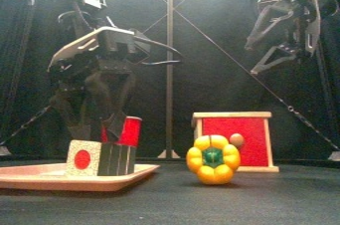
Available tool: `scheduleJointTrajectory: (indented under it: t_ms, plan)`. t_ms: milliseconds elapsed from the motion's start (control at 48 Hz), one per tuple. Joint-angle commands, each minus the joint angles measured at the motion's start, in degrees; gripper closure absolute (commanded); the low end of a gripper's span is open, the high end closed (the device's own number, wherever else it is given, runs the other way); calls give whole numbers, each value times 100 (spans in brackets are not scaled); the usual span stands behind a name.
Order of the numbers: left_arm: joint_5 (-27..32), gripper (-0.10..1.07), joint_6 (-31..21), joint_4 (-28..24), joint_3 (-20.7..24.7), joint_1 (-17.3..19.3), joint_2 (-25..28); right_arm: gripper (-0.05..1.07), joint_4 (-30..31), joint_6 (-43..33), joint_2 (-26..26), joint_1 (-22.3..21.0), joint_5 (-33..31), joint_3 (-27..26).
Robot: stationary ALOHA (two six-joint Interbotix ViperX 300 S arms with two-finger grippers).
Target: Grab sushi roll
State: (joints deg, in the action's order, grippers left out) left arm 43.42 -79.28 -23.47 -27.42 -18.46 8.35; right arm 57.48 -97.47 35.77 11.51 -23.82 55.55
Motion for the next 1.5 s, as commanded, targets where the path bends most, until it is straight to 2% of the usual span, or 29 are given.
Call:
scheduleJointTrajectory:
  t_ms: [0, 458, 708, 896, 1104, 1479]
  plan:
    - [-9, -2, 0, 9, 158, 18, 26, 9, 18, 0, 62, 9, 0, -53]
    - [-18, 1, -18, 44, 202, 35, 308, 9, 0, 0, 62, 9, 9, -53]
    - [-9, 19, 0, 44, 202, 35, 281, 9, 9, 0, 53, 0, 0, -44]
    - [53, 30, 18, 35, 185, 53, 35, 9, 0, 9, 79, 0, -18, -9]
    - [62, 31, 9, -141, 158, 0, -272, 8, -26, 0, 97, 26, -44, -9]
    - [53, 31, 35, -229, 202, -9, -299, 9, -35, 9, 149, 62, -35, 35]
